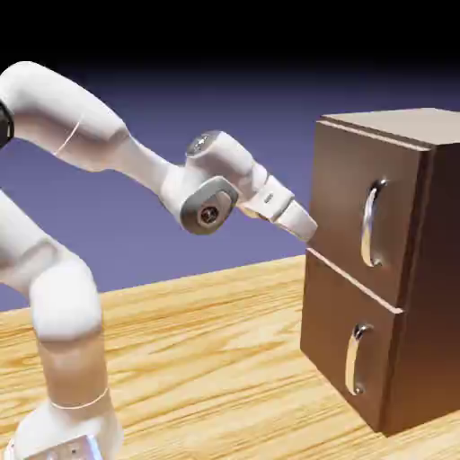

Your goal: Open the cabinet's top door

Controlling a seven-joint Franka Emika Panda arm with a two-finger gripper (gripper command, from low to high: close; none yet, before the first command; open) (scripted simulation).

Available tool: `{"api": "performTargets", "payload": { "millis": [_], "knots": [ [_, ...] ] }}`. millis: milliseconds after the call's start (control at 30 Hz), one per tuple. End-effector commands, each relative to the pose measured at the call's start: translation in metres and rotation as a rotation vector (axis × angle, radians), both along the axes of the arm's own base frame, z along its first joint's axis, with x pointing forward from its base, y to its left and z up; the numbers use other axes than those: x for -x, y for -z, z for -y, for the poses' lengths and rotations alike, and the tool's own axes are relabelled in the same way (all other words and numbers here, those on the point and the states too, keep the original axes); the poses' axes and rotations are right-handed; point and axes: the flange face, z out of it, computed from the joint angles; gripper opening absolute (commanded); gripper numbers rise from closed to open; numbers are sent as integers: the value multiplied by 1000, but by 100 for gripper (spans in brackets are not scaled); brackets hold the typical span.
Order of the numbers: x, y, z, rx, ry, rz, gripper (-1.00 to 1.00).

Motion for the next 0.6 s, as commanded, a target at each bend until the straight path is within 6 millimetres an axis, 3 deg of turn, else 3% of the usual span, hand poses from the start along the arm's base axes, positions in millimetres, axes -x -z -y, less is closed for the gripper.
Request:
{"api": "performTargets", "payload": {
  "millis": [0, 300, 567],
  "knots": [
    [1, -6, -1, 40, -36, 15, 0],
    [15, -55, 1, 411, -328, 152, 0],
    [32, -85, 12, 757, -535, 261, 0]
  ]
}}
